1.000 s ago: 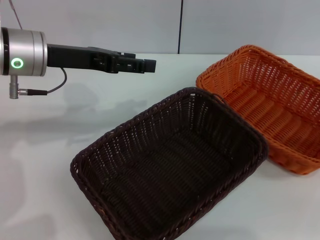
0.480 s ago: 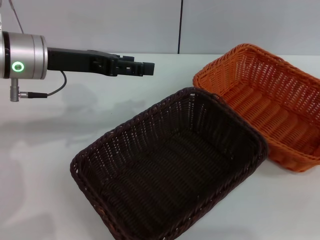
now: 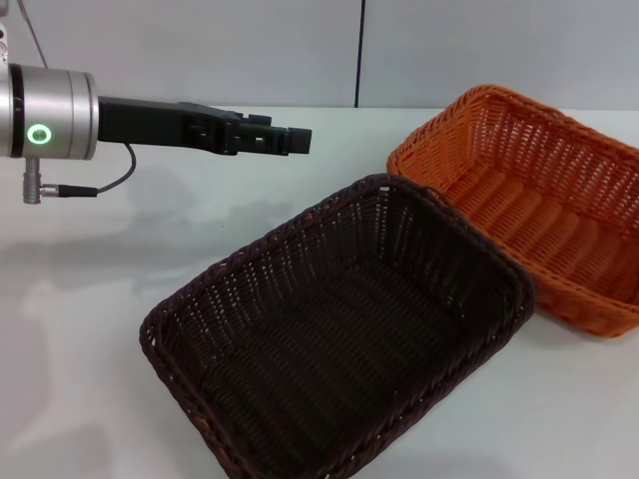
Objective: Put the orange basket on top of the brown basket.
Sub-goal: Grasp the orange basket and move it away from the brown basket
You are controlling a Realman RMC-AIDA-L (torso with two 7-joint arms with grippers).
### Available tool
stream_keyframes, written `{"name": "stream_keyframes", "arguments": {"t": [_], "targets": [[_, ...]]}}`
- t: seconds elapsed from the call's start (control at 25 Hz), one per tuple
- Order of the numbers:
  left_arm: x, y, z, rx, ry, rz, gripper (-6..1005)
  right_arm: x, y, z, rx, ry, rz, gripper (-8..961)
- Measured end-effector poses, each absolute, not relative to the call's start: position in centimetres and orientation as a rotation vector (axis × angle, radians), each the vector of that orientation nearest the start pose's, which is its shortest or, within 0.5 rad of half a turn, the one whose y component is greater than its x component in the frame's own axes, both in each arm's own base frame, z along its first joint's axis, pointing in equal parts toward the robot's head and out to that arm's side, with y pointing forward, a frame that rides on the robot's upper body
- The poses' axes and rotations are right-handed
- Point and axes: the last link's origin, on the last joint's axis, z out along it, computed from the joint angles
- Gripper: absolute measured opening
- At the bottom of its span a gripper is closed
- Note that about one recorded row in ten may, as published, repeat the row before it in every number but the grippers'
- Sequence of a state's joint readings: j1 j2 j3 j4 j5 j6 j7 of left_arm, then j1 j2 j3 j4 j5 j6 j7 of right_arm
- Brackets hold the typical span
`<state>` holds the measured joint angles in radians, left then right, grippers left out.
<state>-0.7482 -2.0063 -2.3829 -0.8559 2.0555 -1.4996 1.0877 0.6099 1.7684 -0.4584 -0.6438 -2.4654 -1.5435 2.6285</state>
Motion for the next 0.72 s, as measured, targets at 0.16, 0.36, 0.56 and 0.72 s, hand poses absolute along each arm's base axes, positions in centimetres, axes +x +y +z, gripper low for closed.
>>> {"name": "stream_keyframes", "arguments": {"t": [0.16, 0.36, 0.56, 0.72], "targets": [[-18.1, 40.7, 5.2, -2.652, -0.996, -0.616, 863, 34.6, 35.5, 14.3, -1.798, 2.044, 0.417, 349], [-18.2, 40.7, 5.2, -2.65, -1.001, -0.621, 863, 35.4, 35.3, 14.8, -1.749, 1.996, 0.524, 292], [-18.2, 40.7, 5.2, -2.644, -1.002, -0.632, 863, 36.0, 35.3, 15.4, -1.713, 1.935, 0.61, 280], [-18.2, 40.8, 5.3, -2.634, -1.002, -0.638, 864, 36.1, 35.4, 15.7, -1.703, 1.861, 0.696, 273]]}}
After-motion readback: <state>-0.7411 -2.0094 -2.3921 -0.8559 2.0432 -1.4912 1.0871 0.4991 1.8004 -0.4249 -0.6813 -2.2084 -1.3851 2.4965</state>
